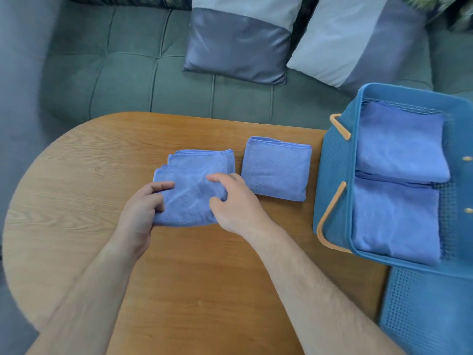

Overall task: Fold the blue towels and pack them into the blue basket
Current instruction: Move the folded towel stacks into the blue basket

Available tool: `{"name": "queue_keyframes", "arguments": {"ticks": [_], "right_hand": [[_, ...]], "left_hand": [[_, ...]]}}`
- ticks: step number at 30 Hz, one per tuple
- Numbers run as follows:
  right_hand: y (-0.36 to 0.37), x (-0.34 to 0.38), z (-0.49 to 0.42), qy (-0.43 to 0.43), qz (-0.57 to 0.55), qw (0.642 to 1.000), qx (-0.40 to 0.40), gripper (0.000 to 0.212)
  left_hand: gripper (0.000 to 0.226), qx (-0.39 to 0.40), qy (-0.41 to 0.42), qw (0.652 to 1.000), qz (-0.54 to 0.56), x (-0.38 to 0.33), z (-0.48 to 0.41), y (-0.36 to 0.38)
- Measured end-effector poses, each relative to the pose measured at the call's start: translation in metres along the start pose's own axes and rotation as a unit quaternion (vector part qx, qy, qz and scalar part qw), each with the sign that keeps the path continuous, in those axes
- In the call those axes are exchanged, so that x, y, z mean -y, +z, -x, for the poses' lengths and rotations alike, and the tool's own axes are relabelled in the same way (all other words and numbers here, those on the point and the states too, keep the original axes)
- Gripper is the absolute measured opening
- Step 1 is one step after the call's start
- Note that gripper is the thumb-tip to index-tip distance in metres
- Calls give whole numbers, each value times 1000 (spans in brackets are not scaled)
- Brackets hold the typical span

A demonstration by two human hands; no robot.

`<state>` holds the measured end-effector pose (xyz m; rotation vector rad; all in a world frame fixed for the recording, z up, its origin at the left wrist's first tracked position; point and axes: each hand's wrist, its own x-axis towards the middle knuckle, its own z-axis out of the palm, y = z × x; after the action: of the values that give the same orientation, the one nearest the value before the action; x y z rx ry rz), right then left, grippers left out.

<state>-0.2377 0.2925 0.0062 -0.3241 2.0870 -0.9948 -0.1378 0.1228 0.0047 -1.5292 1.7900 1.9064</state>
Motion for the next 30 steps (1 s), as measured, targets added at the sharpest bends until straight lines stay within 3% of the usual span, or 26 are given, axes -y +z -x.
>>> {"name": "queue_keyframes", "arguments": {"ticks": [6, 11, 16, 19, 22, 27, 28, 30], "right_hand": [[-60, 0, 30, -75, 41, 991, -105, 54], [-139, -15, 67, -73, 64, 978, -185, 53], [-229, -55, 105, -27, 117, 958, -261, 58], [-271, -83, 111, 3, 165, 938, -304, 58], [-294, -107, 96, 35, 214, 929, -300, 55], [-303, -131, 70, 80, 271, 927, -249, 54], [-300, -134, 67, 107, 301, 915, -246, 53], [-288, -133, 64, 127, 397, 859, -296, 44]], "left_hand": [[55, 26, 127, 990, -57, -38, 45, 46], [43, 71, 274, 949, -141, -73, 77, 122], [41, 104, 394, 879, -249, -98, 92, 224], [45, 142, 410, 846, -309, -109, 97, 285], [53, 149, 415, 800, -407, -106, 93, 332], [44, 67, 404, 732, -544, -101, 73, 362], [39, 26, 423, 704, -570, -97, 71, 363], [32, -28, 472, 648, -597, -91, 72, 363]]}}
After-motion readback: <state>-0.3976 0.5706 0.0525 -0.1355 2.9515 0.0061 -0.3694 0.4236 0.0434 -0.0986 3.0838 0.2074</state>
